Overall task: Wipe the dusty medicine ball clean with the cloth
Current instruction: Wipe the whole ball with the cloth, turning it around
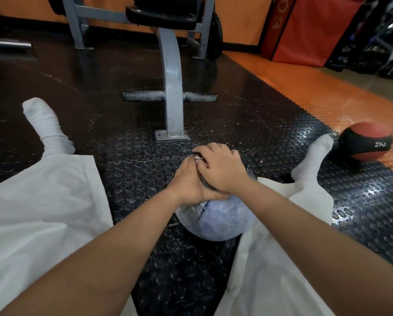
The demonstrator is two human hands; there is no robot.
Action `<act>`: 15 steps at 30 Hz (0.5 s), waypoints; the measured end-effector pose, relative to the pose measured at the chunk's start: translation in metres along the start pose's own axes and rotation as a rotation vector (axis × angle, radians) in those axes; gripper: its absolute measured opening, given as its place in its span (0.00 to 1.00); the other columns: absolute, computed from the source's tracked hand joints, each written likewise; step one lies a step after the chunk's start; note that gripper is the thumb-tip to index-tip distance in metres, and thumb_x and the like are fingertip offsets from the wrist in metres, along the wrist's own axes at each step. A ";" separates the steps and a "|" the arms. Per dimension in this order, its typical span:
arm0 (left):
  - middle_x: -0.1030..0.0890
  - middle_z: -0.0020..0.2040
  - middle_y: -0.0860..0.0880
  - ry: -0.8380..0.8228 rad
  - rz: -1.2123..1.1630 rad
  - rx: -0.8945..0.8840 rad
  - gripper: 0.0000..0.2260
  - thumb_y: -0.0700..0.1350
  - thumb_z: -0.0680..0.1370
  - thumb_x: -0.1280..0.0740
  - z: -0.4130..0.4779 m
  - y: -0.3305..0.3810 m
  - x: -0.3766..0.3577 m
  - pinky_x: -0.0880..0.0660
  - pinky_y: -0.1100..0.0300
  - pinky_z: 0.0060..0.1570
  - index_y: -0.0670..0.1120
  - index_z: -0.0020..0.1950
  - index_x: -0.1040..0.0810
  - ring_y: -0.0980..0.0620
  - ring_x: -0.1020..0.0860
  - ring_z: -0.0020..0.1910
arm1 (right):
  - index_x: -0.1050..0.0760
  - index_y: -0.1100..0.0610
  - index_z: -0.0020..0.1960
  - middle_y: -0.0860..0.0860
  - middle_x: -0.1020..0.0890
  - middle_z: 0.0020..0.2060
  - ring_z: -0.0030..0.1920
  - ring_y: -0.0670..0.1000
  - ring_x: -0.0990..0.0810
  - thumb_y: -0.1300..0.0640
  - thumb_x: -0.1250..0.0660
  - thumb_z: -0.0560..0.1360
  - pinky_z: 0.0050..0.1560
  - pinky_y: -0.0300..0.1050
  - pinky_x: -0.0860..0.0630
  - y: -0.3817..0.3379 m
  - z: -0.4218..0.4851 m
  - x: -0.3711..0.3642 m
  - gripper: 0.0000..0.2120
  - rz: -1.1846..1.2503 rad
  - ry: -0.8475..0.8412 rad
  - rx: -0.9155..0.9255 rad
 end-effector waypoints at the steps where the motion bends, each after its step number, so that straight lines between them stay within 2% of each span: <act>1: 0.37 0.72 0.49 -0.018 0.004 0.022 0.59 0.66 0.54 0.21 0.001 -0.002 -0.002 0.37 0.49 0.73 0.46 0.77 0.45 0.49 0.38 0.72 | 0.32 0.44 0.68 0.49 0.26 0.63 0.64 0.54 0.30 0.47 0.45 0.79 0.63 0.55 0.35 0.016 0.003 -0.001 0.18 0.096 -0.034 -0.049; 3: 0.47 0.78 0.51 -0.053 -0.005 0.040 0.61 0.65 0.57 0.21 0.002 -0.003 -0.006 0.44 0.49 0.76 0.49 0.80 0.52 0.49 0.46 0.77 | 0.29 0.45 0.66 0.51 0.25 0.62 0.63 0.55 0.29 0.47 0.45 0.79 0.65 0.55 0.34 0.054 0.004 -0.001 0.17 0.379 -0.033 -0.259; 5: 0.50 0.79 0.53 -0.048 -0.005 0.034 0.60 0.63 0.59 0.21 0.001 -0.001 -0.006 0.46 0.50 0.76 0.50 0.80 0.54 0.51 0.49 0.78 | 0.27 0.49 0.62 0.51 0.23 0.58 0.60 0.55 0.26 0.45 0.45 0.78 0.61 0.50 0.32 0.089 -0.002 -0.017 0.17 0.624 -0.094 -0.492; 7: 0.49 0.79 0.54 -0.057 -0.021 0.021 0.58 0.63 0.60 0.21 0.001 -0.005 -0.004 0.45 0.51 0.76 0.51 0.80 0.52 0.51 0.47 0.77 | 0.23 0.51 0.55 0.51 0.19 0.52 0.56 0.56 0.22 0.41 0.44 0.74 0.60 0.51 0.29 0.110 -0.015 -0.034 0.19 0.869 -0.166 -0.675; 9: 0.43 0.77 0.52 -0.061 -0.158 0.019 0.49 0.62 0.64 0.24 0.001 -0.017 0.000 0.39 0.51 0.73 0.53 0.78 0.45 0.51 0.40 0.74 | 0.21 0.52 0.47 0.53 0.17 0.47 0.50 0.56 0.20 0.43 0.45 0.76 0.58 0.51 0.26 0.120 -0.029 -0.044 0.18 1.048 -0.171 -0.812; 11: 0.36 0.74 0.51 0.051 -0.379 0.107 0.34 0.63 0.71 0.32 0.001 -0.045 0.006 0.35 0.56 0.68 0.55 0.75 0.36 0.53 0.34 0.71 | 0.21 0.54 0.44 0.54 0.17 0.44 0.45 0.55 0.20 0.48 0.46 0.80 0.51 0.47 0.24 0.123 -0.037 -0.049 0.19 1.134 -0.192 -0.844; 12: 0.35 0.74 0.52 0.115 -0.466 0.193 0.28 0.63 0.76 0.38 0.000 -0.063 0.006 0.36 0.59 0.65 0.54 0.74 0.34 0.55 0.34 0.69 | 0.21 0.54 0.44 0.54 0.17 0.42 0.44 0.54 0.19 0.49 0.46 0.80 0.48 0.45 0.24 0.124 -0.037 -0.050 0.18 1.158 -0.198 -0.830; 14: 0.30 0.70 0.55 0.156 -0.556 0.371 0.23 0.61 0.82 0.46 -0.003 -0.097 -0.009 0.38 0.60 0.62 0.51 0.72 0.30 0.57 0.33 0.66 | 0.21 0.54 0.44 0.51 0.17 0.40 0.42 0.52 0.19 0.50 0.45 0.80 0.47 0.44 0.24 0.124 -0.034 -0.052 0.16 1.211 -0.203 -0.810; 15: 0.28 0.65 0.56 0.157 -0.612 0.438 0.22 0.60 0.83 0.47 -0.006 -0.108 -0.020 0.36 0.60 0.61 0.50 0.70 0.27 0.57 0.30 0.63 | 0.21 0.53 0.44 0.50 0.17 0.39 0.41 0.51 0.19 0.50 0.45 0.80 0.48 0.45 0.24 0.123 -0.032 -0.052 0.16 1.226 -0.202 -0.802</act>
Point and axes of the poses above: each hand's wrist, its own z-axis towards the middle knuckle, its own x-axis out of the back of the hand, y = z × x, the point moved 5 cm from there along z, towards the middle knuckle
